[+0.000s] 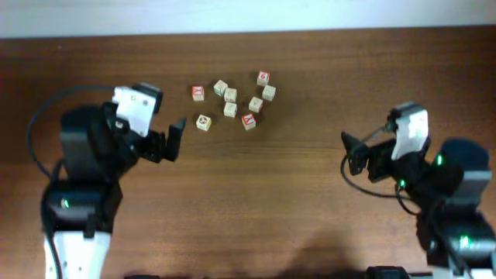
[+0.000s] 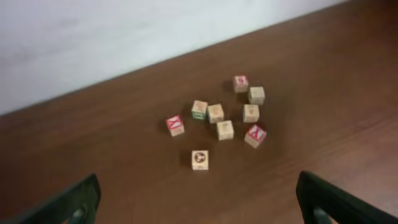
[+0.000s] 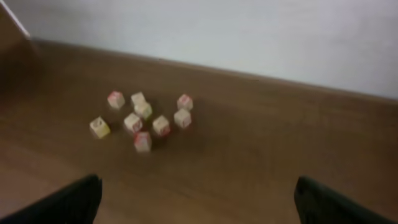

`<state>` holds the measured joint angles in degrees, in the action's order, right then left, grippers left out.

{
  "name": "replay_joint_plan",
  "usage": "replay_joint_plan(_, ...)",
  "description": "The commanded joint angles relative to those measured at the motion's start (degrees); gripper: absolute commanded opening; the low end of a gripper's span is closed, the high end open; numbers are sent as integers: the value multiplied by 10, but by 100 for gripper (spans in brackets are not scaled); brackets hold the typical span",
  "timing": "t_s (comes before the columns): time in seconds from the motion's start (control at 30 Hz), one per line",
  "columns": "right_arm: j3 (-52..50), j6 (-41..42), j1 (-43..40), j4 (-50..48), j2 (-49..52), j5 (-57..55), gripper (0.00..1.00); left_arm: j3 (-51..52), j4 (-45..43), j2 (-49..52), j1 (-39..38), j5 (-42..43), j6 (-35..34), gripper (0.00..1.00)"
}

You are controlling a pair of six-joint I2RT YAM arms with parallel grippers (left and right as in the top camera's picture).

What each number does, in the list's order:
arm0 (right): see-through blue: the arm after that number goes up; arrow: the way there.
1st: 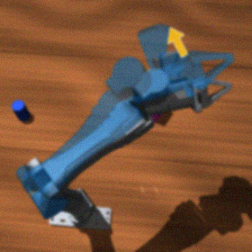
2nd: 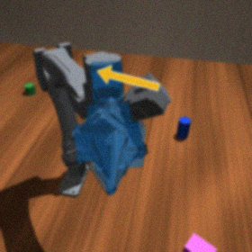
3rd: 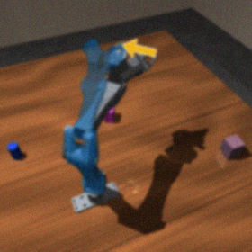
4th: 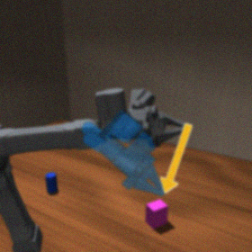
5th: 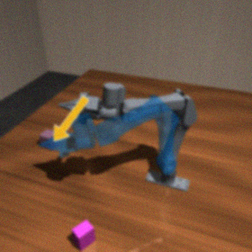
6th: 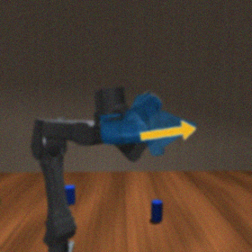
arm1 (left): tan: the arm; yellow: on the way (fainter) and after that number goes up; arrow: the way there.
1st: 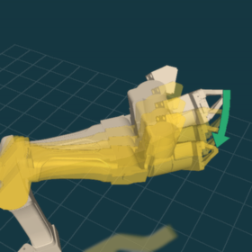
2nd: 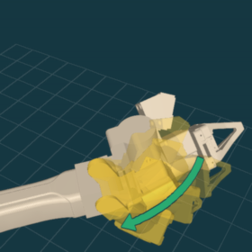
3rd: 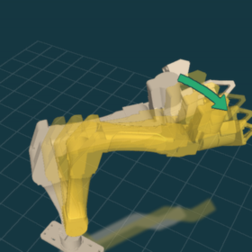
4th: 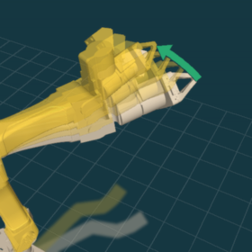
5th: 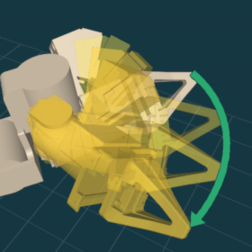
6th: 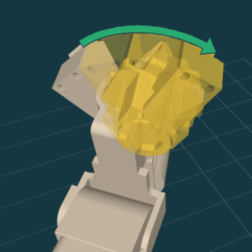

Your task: Rotate 3 blocks

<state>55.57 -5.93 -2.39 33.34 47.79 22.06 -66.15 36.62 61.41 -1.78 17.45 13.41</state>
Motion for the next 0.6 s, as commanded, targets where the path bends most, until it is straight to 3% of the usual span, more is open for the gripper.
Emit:
replay_joint_plan(0.0, 135, 4, -3, 123, 110, 19, 98, -127, 118, 122, 1, 85, -5, 99)
replay_joint_plan(0.07, 213, 4, -3, 217, 186, 19, 98, -137, 138, 165, 1, 88, -5, 99)
replay_joint_plan(0.23, 229, 14, -3, 223, 293, 139, 99, -137, 179, 191, 1, 116, -13, 99)
replay_joint_plan(0.3, 229, 58, -1, 210, 336, 122, 97, -137, 148, 195, 1, 37, -101, 99)
replay_joint_plan(0.37, 229, 128, 28, 172, 369, 32, 94, -137, 107, 211, 1, -33, -194, 99)
replay_joint_plan(0.43, 229, 186, 78, 134, 391, -37, 93, -137, 57, 255, 1, -42, -238, 99)
replay_joint_plan(0.5, 229, 232, 136, 82, 425, -85, 92, -137, 30, 313, 0, -75, -285, 88)
replay_joint_plan(0.57, 229, 254, 179, 37, 462, -104, 87, -137, -11, 372, -23, -119, -301, 85)
